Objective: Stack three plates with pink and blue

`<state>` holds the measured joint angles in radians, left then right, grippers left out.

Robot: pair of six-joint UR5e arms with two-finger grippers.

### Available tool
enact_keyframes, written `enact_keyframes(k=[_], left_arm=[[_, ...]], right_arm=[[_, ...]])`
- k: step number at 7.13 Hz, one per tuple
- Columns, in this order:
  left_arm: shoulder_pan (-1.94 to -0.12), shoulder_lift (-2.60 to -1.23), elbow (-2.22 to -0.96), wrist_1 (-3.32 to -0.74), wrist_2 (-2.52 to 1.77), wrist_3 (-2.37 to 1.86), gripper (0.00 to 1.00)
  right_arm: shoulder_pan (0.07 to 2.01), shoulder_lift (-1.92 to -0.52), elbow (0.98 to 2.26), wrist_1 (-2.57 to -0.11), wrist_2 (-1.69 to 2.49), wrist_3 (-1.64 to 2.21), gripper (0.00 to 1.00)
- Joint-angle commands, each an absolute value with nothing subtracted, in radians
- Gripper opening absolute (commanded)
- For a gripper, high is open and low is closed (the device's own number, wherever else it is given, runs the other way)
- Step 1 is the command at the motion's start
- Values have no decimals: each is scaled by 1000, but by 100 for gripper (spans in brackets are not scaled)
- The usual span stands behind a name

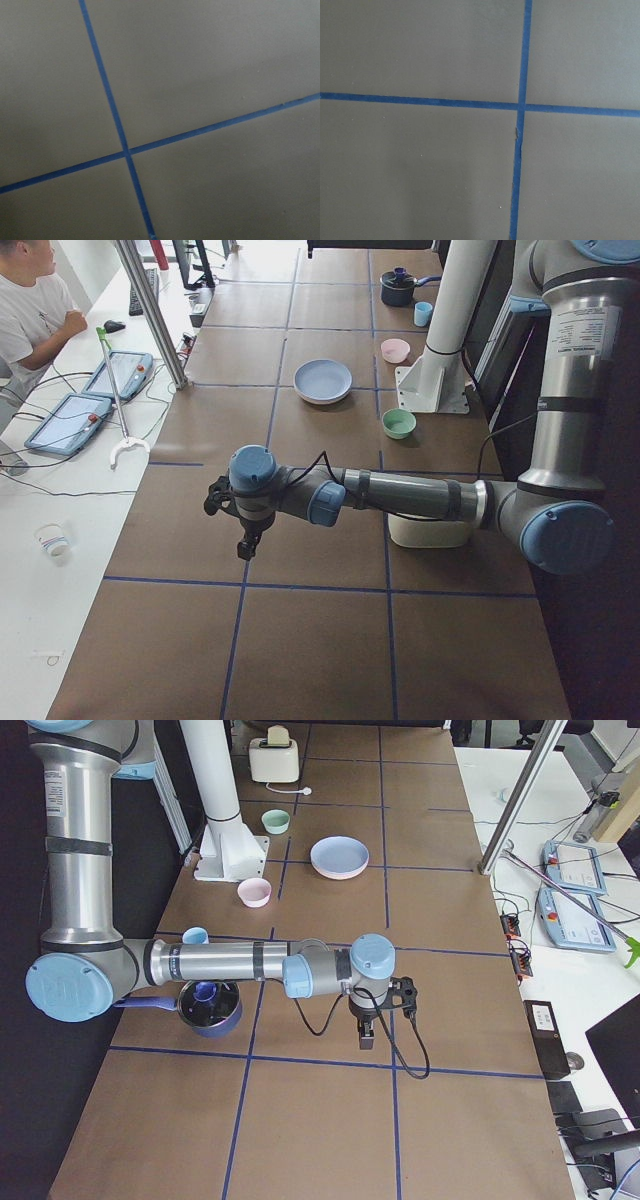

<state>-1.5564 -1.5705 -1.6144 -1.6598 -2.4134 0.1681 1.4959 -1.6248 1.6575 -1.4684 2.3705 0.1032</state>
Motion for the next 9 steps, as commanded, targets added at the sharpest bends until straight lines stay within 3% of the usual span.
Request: enact_keyframes(k=[1, 5, 9], left_arm=[[-1568, -1548, -1627, -1640, -2416, 184, 100], [-1565, -1536, -1551, -1640, -2411, 178, 100], [-1571, -1559, -1574, -1490, -2396, 183, 100]], right_arm=[[1520, -1644, 1644, -1468, 2373, 86, 100], [1519, -1632, 1641, -1468, 2353, 98, 100], [1519, -1637, 1643, -1470, 2367, 89, 100]])
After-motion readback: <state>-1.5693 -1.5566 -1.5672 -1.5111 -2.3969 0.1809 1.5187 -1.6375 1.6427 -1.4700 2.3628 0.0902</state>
